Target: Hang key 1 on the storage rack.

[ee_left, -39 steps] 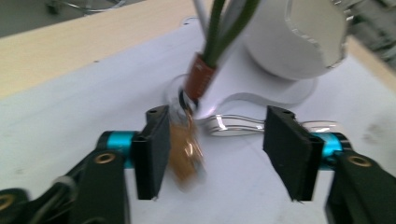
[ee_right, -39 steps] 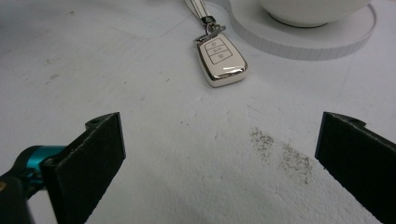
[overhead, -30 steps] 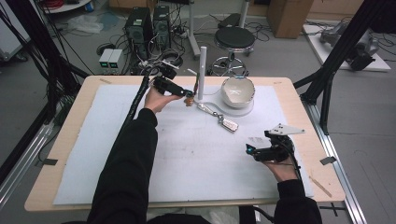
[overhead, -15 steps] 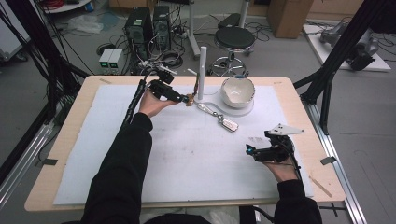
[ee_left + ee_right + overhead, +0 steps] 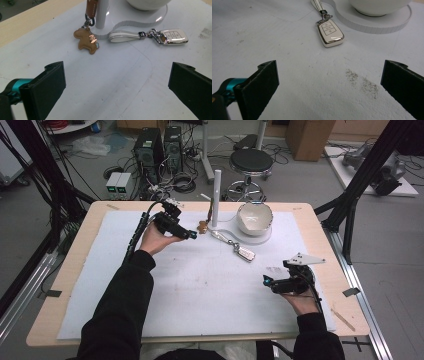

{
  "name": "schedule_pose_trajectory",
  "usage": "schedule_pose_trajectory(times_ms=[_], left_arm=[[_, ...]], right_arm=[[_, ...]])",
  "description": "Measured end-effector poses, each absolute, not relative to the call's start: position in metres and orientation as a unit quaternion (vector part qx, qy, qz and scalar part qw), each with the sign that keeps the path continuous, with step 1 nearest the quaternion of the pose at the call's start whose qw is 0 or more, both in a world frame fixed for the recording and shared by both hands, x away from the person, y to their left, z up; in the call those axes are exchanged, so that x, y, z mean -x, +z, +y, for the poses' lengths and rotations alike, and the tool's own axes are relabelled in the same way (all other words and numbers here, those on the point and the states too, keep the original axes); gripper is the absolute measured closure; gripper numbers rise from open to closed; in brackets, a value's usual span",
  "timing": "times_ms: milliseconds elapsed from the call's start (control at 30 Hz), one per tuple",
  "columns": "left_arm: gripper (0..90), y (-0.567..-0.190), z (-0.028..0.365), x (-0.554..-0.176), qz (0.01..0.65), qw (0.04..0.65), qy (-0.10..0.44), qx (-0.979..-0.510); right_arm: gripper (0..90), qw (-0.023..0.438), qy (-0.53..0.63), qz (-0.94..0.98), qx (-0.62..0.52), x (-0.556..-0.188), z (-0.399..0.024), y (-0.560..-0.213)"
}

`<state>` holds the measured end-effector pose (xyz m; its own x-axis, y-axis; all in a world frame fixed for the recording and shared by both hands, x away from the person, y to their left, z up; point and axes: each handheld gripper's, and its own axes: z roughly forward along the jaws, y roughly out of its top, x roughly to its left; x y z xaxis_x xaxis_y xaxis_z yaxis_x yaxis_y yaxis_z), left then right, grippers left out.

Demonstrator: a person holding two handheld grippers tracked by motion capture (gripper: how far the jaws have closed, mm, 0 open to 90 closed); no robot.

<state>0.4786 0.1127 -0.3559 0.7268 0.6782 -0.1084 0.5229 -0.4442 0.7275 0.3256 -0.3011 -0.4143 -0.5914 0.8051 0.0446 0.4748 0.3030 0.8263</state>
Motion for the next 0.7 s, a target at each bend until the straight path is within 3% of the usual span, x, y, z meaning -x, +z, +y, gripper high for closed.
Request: schedule_pose_trajectory(times_ms=[700], left_arm=[[1.7, -0.366, 0.158, -0.435, 0.370, 0.388, 0.119, -0.836]], right_arm=[[0.7, 0.194, 0.422, 0.786, -0.409, -0.326, -0.301, -0.416]])
